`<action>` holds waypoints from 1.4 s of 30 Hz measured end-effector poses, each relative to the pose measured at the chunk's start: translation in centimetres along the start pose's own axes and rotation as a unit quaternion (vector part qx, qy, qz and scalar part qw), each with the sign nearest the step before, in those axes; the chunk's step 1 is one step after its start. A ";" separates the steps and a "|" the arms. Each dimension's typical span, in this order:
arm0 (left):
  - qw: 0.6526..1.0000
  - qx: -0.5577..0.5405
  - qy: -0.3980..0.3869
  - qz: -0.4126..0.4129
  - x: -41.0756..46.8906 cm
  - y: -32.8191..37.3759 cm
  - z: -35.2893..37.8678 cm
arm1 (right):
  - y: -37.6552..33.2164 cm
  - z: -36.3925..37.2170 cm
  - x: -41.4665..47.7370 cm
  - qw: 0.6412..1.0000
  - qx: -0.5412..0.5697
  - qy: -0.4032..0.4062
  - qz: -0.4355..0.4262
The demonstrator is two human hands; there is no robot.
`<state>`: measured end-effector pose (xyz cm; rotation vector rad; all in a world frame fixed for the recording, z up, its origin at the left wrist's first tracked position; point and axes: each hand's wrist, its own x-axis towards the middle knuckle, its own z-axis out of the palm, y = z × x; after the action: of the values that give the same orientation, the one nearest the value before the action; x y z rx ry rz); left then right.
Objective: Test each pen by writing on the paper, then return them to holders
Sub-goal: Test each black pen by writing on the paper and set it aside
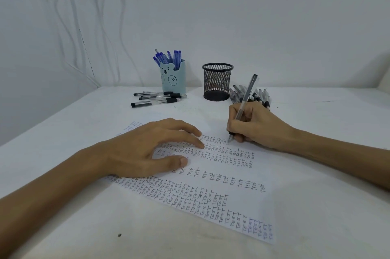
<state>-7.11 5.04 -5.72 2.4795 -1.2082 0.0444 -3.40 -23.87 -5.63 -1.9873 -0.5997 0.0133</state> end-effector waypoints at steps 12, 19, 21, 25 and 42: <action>0.998 -0.034 0.020 -0.052 0.0 0.2 0.6 | -0.3 0.2 -0.1 1.000 -0.002 0.010 0.009; 0.997 -0.037 0.016 -0.059 -0.1 0.2 0.6 | -0.3 0.2 -0.1 1.000 -0.011 0.013 0.011; 0.997 -0.038 0.015 -0.059 -0.1 0.1 0.5 | -0.3 0.2 -0.1 1.000 -0.011 0.014 0.011; 0.997 -0.042 0.013 -0.058 -0.1 0.1 0.6 | -0.2 0.1 0.0 1.000 -0.005 0.020 0.013; 1.000 -0.004 0.007 -0.006 0.0 -0.4 0.0 | -0.1 -0.1 0.8 0.980 0.151 0.095 0.091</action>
<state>-6.83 5.24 -5.83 2.4759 -1.1858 0.0530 -2.70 -23.63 -5.32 -1.7178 -0.2719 0.0248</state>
